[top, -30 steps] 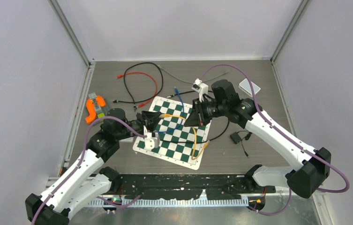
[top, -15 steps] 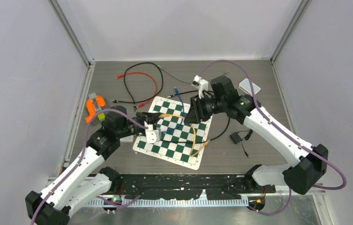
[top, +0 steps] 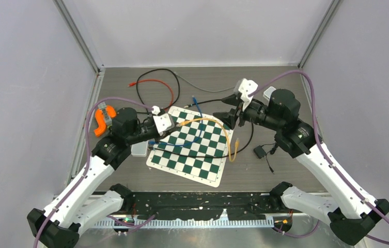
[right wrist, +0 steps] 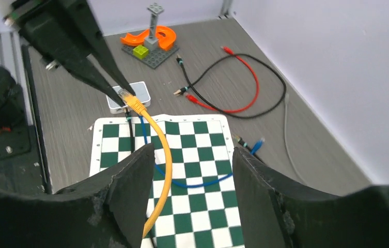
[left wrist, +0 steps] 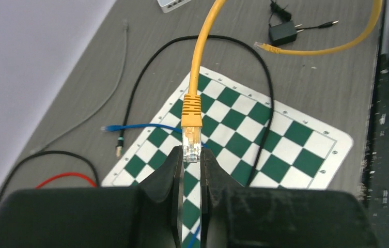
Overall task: Insert the plug into the switch port
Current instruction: Pick up the connector from the center of the board.
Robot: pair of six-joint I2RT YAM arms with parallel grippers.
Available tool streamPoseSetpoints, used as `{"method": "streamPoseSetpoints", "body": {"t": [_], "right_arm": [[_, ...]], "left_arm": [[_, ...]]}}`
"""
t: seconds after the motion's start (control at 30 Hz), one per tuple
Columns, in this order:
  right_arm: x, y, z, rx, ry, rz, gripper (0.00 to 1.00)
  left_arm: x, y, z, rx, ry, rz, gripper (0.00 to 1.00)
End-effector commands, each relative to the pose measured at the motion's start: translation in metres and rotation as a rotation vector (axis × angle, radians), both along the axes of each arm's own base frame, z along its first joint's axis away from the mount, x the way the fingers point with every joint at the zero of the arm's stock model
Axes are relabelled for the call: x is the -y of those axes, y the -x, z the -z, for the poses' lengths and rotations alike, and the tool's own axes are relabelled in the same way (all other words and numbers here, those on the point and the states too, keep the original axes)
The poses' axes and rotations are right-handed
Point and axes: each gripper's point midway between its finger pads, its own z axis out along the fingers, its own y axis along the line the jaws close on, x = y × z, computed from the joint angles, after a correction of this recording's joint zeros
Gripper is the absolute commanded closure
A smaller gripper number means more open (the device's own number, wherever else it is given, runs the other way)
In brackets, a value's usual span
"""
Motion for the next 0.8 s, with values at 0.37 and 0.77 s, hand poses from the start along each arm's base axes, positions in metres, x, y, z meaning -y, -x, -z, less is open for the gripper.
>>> {"method": "streamPoseSetpoints", "body": {"t": [0.37, 0.77], "right_arm": [[-0.087, 0.034, 0.071, 0.366, 0.238, -0.529, 0.42], [-0.109, 0.020, 0.100, 0.355, 0.317, -0.488, 0.54]], "left_arm": [[0.009, 0.018, 0.012, -0.222, 0.023, 0.054, 1.00], [0.007, 0.028, 0.018, -0.225, -0.006, 0.113, 1.00]]}}
